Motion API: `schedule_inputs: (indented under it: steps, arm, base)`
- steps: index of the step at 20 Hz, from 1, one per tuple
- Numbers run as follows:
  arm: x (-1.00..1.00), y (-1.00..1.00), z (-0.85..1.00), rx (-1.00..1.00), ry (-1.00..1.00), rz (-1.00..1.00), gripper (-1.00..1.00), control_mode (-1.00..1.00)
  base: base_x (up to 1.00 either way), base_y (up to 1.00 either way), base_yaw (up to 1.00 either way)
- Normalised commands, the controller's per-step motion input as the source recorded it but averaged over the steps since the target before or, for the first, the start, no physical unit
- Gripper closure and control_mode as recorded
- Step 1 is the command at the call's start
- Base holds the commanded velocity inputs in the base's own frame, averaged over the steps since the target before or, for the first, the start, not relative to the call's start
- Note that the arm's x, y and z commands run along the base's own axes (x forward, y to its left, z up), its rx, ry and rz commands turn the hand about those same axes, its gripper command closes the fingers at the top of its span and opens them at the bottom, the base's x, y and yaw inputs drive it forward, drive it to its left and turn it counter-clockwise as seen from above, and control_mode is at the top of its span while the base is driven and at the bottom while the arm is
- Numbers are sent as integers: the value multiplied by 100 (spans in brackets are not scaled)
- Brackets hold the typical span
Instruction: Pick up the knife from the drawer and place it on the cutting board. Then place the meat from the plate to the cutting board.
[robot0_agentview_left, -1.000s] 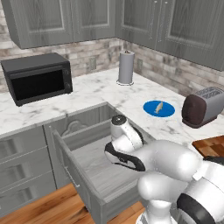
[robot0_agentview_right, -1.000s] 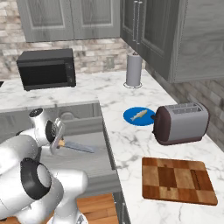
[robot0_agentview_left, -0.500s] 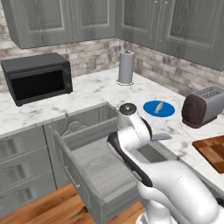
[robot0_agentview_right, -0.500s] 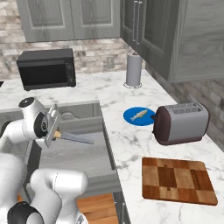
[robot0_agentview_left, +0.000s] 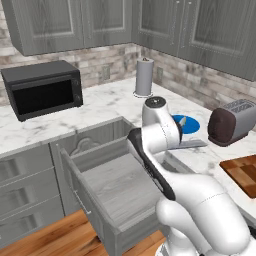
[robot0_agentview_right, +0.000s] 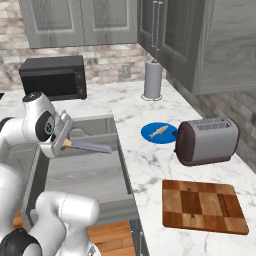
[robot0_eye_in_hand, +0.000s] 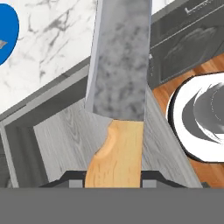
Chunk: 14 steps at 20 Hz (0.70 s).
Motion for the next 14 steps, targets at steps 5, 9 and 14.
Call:
schedule_inputs:
  steps: [5,9,14]
  arm:
    - [3,-75,-1,0,6,-2,100,-100]
    - [5,-19,-8,-3,3,-1,100,-100]
    - [2,-23,0,0,7,0,100,-100]
  base:
    - [0,0,0]
    - [0,0,0]
    - [0,0,0]
